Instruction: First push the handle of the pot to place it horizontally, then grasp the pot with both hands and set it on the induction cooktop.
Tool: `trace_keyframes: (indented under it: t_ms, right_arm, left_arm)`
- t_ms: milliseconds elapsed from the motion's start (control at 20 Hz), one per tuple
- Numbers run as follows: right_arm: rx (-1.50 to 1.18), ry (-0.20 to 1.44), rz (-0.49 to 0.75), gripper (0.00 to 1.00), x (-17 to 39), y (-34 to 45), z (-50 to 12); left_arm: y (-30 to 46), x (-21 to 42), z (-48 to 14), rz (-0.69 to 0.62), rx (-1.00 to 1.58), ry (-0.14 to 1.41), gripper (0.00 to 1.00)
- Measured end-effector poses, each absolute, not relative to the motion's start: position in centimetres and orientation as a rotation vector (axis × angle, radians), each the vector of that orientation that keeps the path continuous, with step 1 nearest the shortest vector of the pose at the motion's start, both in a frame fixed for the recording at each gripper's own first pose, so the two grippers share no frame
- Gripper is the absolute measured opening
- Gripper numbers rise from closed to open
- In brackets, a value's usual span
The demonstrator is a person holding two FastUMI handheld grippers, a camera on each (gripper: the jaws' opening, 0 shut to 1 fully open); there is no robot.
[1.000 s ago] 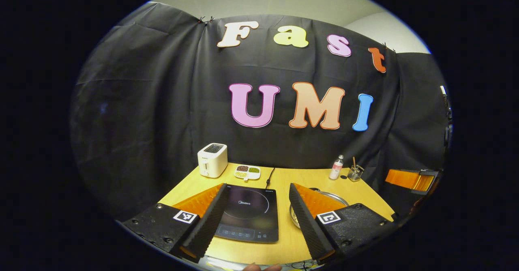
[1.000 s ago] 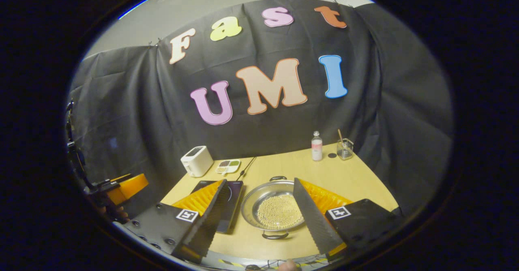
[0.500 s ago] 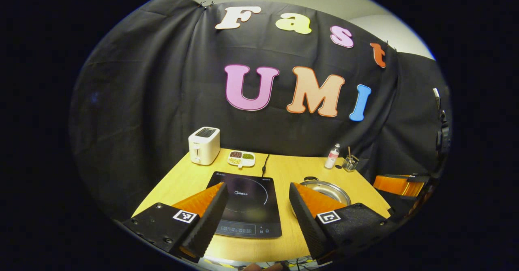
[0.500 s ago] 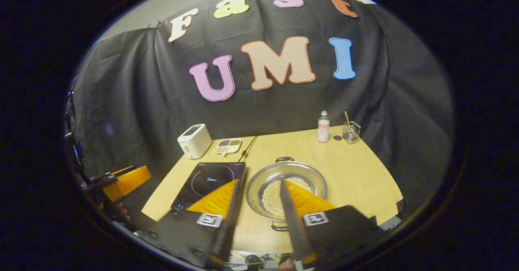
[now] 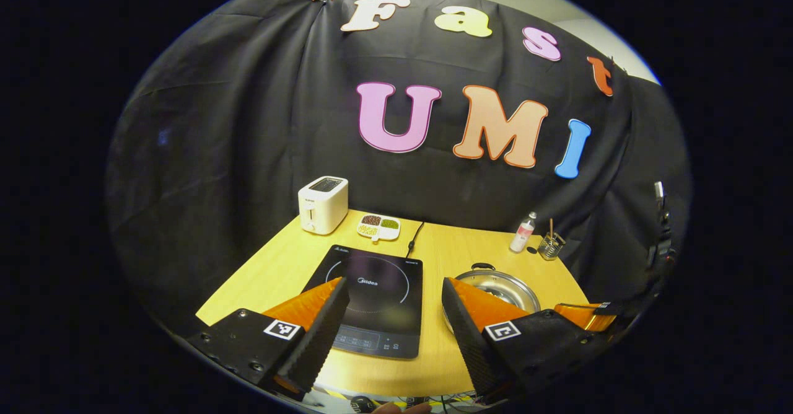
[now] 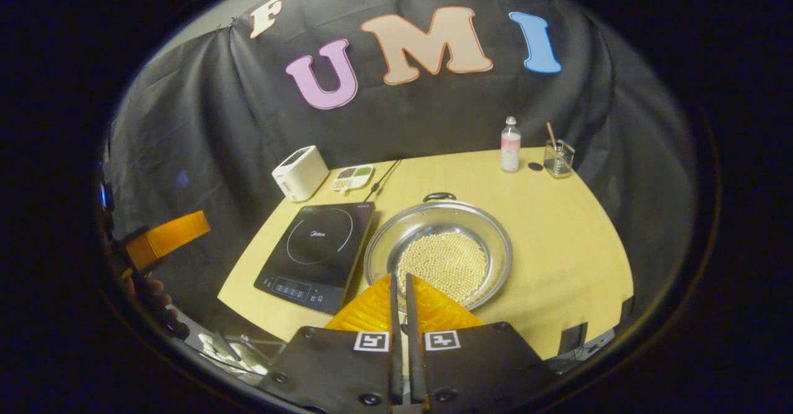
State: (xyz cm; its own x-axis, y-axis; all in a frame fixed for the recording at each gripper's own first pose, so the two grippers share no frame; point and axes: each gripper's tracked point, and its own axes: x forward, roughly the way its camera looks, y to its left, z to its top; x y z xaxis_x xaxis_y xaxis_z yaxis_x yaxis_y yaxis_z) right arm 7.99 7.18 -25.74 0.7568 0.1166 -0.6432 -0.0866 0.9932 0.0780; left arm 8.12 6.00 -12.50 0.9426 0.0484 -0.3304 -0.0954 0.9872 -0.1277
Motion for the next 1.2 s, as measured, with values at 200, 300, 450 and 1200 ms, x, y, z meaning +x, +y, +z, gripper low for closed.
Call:
trace_keyframes:
  t_ms: [200, 300, 450, 1200]
  right_arm:
    - [0.071, 0.828, 0.234, 0.0, 7.7, 6.9, -29.2]
    - [0.061, 0.883, 0.235, 0.03, 7.5, 6.0, -31.3]
    - [0.085, 0.965, 0.254, 0.0, 6.4, 6.9, -33.3]
    - [0.088, 1.248, 0.054, 0.03, 6.7, 10.2, -43.0]
  left_arm:
    - [5.0, 7.5, -14.0, 0.132, -0.116, 0.397, 0.93]
    - [4.1, 7.7, -14.0, 0.132, -0.135, 0.396, 0.92]
    - [2.8, 8.4, -15.6, 0.092, -0.146, 0.455, 0.92]
    - [6.5, 13.4, -20.2, -0.134, -0.214, 0.564, 0.9]
